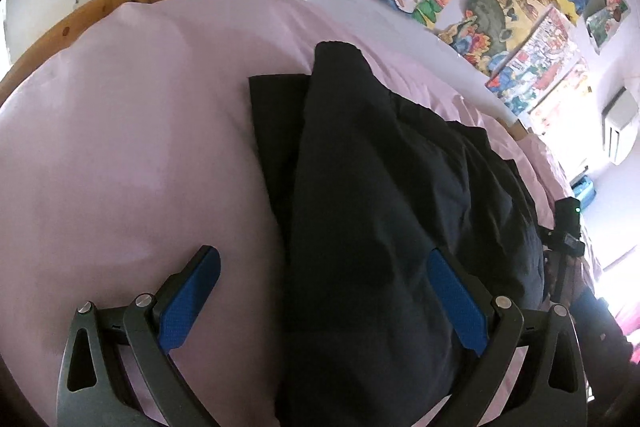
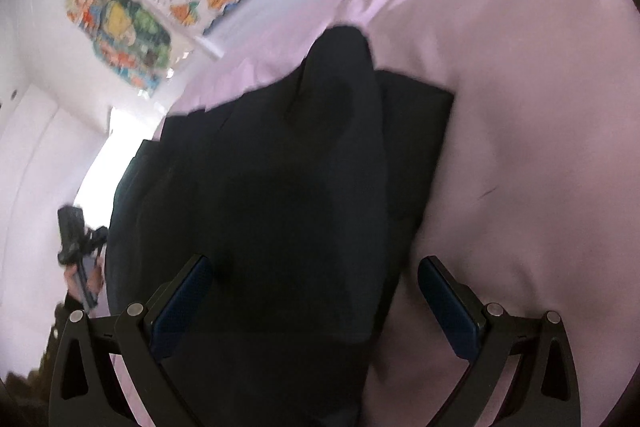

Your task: Fold large clothes

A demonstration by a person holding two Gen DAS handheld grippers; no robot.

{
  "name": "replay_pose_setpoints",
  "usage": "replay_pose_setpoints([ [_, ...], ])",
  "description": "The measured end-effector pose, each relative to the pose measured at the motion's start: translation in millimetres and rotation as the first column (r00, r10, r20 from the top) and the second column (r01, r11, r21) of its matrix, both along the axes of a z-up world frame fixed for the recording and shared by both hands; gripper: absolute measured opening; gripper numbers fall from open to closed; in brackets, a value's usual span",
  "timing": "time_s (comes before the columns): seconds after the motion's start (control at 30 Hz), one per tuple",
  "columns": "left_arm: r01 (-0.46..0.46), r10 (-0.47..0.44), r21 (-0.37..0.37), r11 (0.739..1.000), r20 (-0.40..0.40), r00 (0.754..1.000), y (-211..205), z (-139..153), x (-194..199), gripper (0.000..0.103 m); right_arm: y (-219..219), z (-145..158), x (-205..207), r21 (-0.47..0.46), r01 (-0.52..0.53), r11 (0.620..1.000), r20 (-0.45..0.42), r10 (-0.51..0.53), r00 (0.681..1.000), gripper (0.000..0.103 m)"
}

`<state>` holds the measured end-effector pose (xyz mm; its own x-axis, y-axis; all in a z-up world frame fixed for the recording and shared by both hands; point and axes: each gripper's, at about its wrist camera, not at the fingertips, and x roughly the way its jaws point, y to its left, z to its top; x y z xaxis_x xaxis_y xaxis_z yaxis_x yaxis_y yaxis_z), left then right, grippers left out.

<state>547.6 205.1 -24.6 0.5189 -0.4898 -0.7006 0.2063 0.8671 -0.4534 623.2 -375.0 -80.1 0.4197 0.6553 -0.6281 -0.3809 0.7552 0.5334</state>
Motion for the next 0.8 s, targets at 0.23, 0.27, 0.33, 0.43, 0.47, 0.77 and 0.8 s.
replay_pose_setpoints([
  [0.23,0.134,-0.135,0.138,0.981,-0.003,0.991,-26,-12,-1,0.102,12,-15,0,-0.023,-0.115,0.993,-0.022,0.115,0.993,0.103],
  [0.27,0.157,-0.158,0.156,0.975,-0.006,0.987,-30,-13,-3,0.102,11,-17,0,-0.017,-0.119,0.993,-0.025,0.119,0.993,0.103],
  [0.33,0.193,-0.193,0.180,0.965,-0.017,0.981,-34,-16,-4,0.102,9,-20,1,-0.007,-0.131,0.991,-0.028,0.131,0.991,0.103],
  [0.43,0.221,-0.213,0.165,0.961,-0.063,0.975,-29,-22,0,0.102,7,-25,1,-0.006,-0.148,0.989,-0.029,0.148,0.989,0.103],
  [0.47,0.226,-0.216,0.151,0.962,-0.082,0.973,-26,-25,1,0.102,6,-26,1,-0.005,-0.154,0.988,-0.032,0.154,0.988,0.103],
  [0.77,0.348,-0.333,0.130,0.928,-0.127,0.934,-36,-38,-2,0.102,2,-35,-2,0.047,-0.169,0.984,-0.041,0.171,0.984,0.103],
  [0.8,0.359,-0.341,0.131,0.924,-0.138,0.930,-39,-40,-2,0.102,3,-35,-3,0.055,-0.177,0.983,-0.042,0.180,0.983,0.103],
])
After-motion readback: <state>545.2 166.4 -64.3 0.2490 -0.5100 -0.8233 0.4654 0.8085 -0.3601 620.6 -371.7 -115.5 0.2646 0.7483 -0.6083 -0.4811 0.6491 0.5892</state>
